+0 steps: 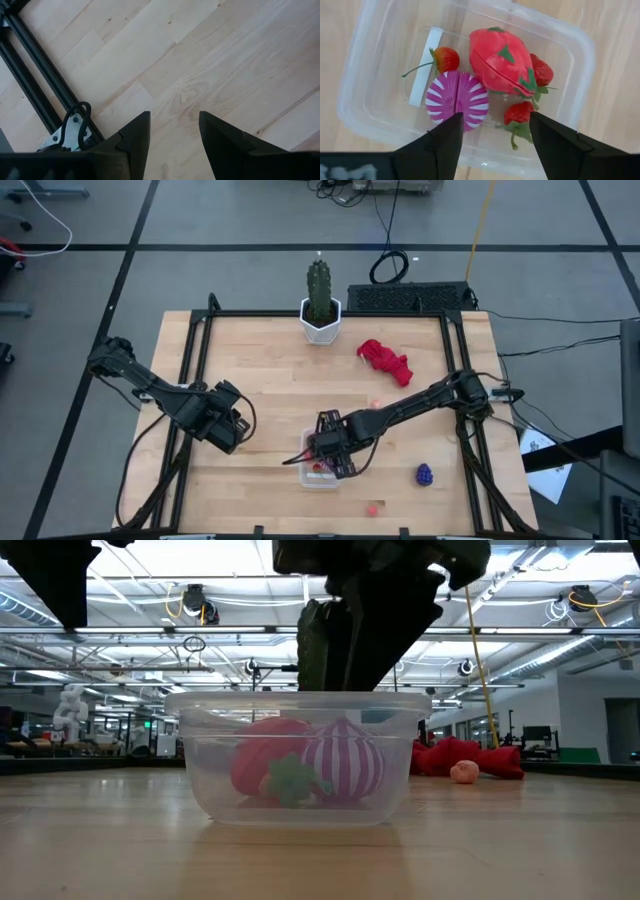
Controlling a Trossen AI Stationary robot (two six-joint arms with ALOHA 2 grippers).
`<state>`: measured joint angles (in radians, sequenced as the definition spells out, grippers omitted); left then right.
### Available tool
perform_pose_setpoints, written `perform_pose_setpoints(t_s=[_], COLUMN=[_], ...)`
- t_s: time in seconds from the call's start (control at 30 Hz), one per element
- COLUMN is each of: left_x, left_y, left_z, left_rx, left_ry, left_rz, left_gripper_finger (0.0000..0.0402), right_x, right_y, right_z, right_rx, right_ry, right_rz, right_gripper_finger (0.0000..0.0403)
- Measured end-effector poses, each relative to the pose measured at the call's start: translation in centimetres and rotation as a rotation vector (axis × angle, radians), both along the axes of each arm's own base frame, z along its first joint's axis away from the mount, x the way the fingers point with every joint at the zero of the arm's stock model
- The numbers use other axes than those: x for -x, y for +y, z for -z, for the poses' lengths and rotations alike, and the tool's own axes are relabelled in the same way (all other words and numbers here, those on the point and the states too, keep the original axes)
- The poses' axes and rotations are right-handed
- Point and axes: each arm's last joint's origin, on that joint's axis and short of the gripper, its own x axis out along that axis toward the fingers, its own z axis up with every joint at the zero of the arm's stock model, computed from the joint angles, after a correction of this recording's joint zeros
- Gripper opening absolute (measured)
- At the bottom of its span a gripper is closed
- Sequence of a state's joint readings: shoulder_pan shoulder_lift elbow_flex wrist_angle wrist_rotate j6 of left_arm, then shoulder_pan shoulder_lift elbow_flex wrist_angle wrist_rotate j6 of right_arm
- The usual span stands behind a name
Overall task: Pick and placing Produce into tupperware
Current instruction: Put the top peach into the transparent container
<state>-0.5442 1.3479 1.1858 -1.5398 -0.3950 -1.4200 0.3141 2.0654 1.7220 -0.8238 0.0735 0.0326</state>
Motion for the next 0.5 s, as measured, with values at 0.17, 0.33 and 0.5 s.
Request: perform_pose_setpoints(t_s=[0.17, 0.33, 0.5], left_x=[0.0, 0.0, 0.0], left_y=[0.0, 0.0, 0.0], left_z=[0.0, 0.0, 0.0], left_rx=[0.001, 0.002, 0.003], left_ry=[-0.001, -0.004, -0.004], left_rz=[0.000, 0.000, 0.001], left_gripper_finger=[0.0175, 0.0175, 0.0175], right_x=[1.3, 3.6, 5.6], right_y=[-0.4, -1.1, -2.0], right_z=[-2.2, -4.9, -6.7], right_rx=[0.007, 0.014, 0.073], right_ry=[0.015, 0.065, 0.116], right_rz=[-0.001, 0.050, 0.140], right_gripper_finger=[0.0220, 0.0220, 0.0220])
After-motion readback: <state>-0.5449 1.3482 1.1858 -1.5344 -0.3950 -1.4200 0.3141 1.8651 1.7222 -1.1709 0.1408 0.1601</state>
